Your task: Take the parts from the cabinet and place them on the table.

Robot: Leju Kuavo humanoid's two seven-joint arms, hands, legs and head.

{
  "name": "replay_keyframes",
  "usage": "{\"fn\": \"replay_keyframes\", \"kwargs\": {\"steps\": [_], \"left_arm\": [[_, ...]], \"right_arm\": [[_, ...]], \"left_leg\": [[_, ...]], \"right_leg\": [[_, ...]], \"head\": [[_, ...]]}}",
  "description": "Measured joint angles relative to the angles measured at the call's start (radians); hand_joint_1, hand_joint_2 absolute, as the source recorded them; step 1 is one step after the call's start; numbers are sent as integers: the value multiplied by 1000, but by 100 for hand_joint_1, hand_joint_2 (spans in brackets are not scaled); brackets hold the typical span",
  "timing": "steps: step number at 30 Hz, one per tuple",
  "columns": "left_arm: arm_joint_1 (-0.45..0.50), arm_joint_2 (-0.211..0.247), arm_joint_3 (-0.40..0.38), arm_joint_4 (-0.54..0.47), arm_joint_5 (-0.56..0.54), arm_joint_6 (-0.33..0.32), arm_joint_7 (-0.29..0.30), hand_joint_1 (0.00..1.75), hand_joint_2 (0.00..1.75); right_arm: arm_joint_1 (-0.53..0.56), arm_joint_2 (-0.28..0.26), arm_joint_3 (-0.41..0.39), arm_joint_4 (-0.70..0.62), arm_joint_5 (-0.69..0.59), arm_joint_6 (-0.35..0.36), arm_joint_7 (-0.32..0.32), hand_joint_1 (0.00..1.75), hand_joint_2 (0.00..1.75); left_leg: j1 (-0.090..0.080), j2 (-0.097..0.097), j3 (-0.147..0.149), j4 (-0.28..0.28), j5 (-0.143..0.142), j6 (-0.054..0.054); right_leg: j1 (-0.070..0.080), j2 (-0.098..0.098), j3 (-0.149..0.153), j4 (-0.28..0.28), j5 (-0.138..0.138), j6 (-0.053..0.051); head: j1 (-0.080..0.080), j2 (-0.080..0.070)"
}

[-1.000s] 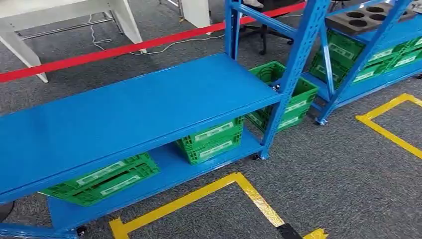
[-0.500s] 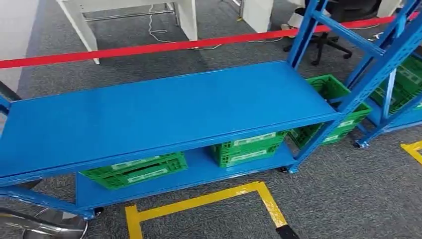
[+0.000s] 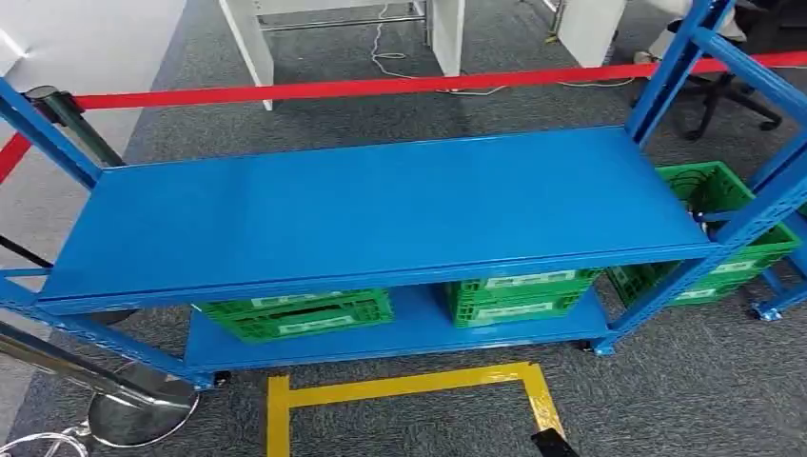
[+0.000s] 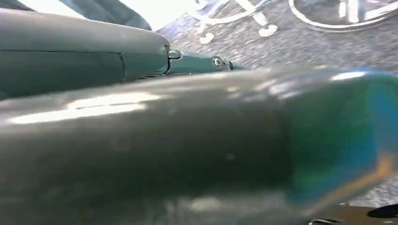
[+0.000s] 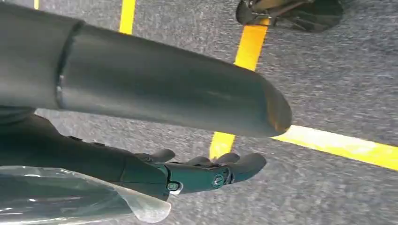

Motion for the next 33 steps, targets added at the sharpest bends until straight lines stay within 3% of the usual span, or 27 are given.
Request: {"fn": "replay_keyframes", "kwargs": {"steps": [2, 3, 4, 5, 6, 7, 10, 13, 14, 20, 28, 33], "left_arm": [[-1, 0, 0, 7, 7, -7, -23, 0, 0], [-4, 3, 2, 12, 11, -16, -32, 0, 0], [-6, 1, 2, 16, 18, -28, -42, 0, 0], [-8, -1, 3, 21, 21, -44, -50, 0, 175], [-8, -2, 3, 27, 24, -57, -56, 0, 175], [-8, -3, 3, 32, 25, -70, -62, 0, 175], [-15, 0, 8, 51, 39, -127, -76, 0, 175], [-24, -2, 11, 70, 51, -137, -76, 0, 175], [-26, -4, 11, 76, 44, -130, -76, 0, 0], [-50, 19, 4, 133, 27, -232, -121, 0, 0], [-73, 32, -2, 191, 27, -239, -173, 0, 0], [-88, 31, -14, 216, 18, -229, -175, 0, 0]], "right_arm": [[-3, 0, -3, 0, -11, 8, -8, 0, 0], [-6, 2, -8, 0, -17, 18, -11, 0, 0], [-10, 2, -14, 0, -24, 32, -11, 0, 0], [-11, -2, -20, 0, -30, 52, -10, 0, 175], [-11, -3, -23, 0, -33, 67, -8, 0, 175], [-12, -6, -25, 0, -39, 76, -7, 0, 175], [-13, -8, -40, 0, -62, 108, -6, 0, 175], [-15, -12, -61, 0, -107, 122, -19, 0, 175], [-15, -12, -73, 0, -127, 137, -25, 0, 0], [-15, -13, -100, 0, -148, 212, -20, 0, 0], [-14, -13, -100, 5, -131, 192, -14, 0, 0], [-13, -13, -100, 6, -137, 182, -11, 0, 0]], "left_leg": [[-6, 5, 87, -175, 85, 21], [-11, 12, 105, -199, 65, 30], [-14, 12, 113, -227, 63, 32], [-9, 13, 113, -229, 67, 2], [-9, 13, 114, -228, 63, 0], [-11, 13, 115, -228, 59, 7], [-11, 13, 115, -228, 59, 9], [-11, 13, 116, -228, 57, 14], [-11, 13, 116, -228, 57, 14], [-11, 13, 119, -228, 55, 19], [-11, 13, 122, -228, 54, 21], [-11, 13, 122, -228, 54, 21]], "right_leg": [[2, -7, 10, -1, -7, 6], [4, -11, 1, -2, -10, 11], [5, -11, 3, -1, -12, 17], [9, -11, -2, 1, -16, 11], [7, -11, 0, 1, -16, 12], [7, -10, 1, -2, -16, 13], [6, -9, 16, -11, -11, 21], [6, -9, 21, -18, -9, 25], [6, -9, 21, -19, -9, 25], [6, -9, 16, -22, -9, 29], [7, -9, 17, -22, -10, 30], [7, -9, 18, -22, -10, 30]], "head": [[1, 0], [3, 0], [-1, 0], [3, 0], [3, 0], [3, 0], [3, 0], [3, 0], [3, 0], [3, 0], [3, 0], [3, 0]]}}
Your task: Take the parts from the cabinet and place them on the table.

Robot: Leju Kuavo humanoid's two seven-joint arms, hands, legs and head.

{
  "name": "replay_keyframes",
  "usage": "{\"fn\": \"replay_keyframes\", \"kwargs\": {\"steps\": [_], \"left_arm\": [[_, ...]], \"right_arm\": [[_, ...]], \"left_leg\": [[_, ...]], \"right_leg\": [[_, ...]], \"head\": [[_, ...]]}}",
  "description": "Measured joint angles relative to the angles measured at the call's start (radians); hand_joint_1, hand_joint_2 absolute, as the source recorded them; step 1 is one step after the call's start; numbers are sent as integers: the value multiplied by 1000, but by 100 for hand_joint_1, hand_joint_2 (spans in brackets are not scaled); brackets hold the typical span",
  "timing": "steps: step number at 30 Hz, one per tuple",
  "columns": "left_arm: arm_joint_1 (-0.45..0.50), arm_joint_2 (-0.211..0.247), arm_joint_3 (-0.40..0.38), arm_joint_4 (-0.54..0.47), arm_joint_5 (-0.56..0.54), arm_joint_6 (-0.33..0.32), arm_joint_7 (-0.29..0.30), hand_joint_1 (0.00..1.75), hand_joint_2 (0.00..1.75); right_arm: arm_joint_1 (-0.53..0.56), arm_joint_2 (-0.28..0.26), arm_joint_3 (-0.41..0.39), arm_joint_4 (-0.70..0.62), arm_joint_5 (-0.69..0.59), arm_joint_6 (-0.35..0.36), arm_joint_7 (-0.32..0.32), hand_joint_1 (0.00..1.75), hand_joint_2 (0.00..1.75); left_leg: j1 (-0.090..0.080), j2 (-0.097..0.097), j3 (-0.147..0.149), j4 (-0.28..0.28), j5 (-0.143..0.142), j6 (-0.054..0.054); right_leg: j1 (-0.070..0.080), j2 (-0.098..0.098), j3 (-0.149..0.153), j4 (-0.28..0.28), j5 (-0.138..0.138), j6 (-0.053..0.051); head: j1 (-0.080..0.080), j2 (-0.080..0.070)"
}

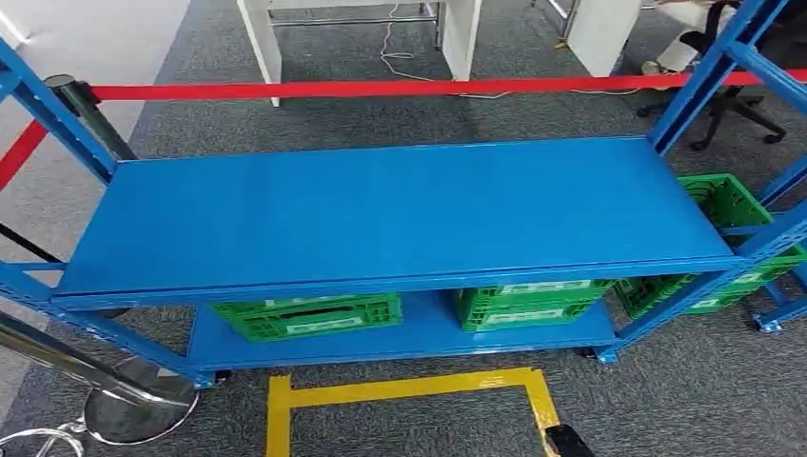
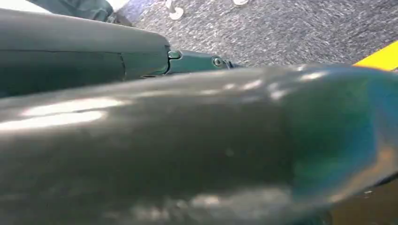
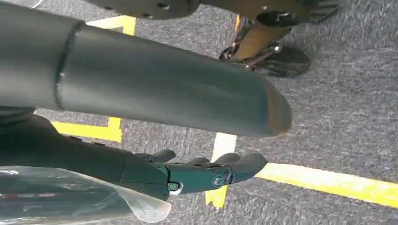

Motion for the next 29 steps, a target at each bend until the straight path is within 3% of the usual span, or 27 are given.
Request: {"fn": "replay_keyframes", "kwargs": {"steps": [29], "left_arm": [[-13, -3, -30, 26, -10, 17, 3, 0, 0]], "right_arm": [[8, 13, 0, 3, -19, -33, 7, 0, 0]], "left_leg": [[0, 0, 1, 0, 0, 0]], "right_leg": [[0, 0, -1, 0, 0, 0]], "head": [[0, 0]]}}
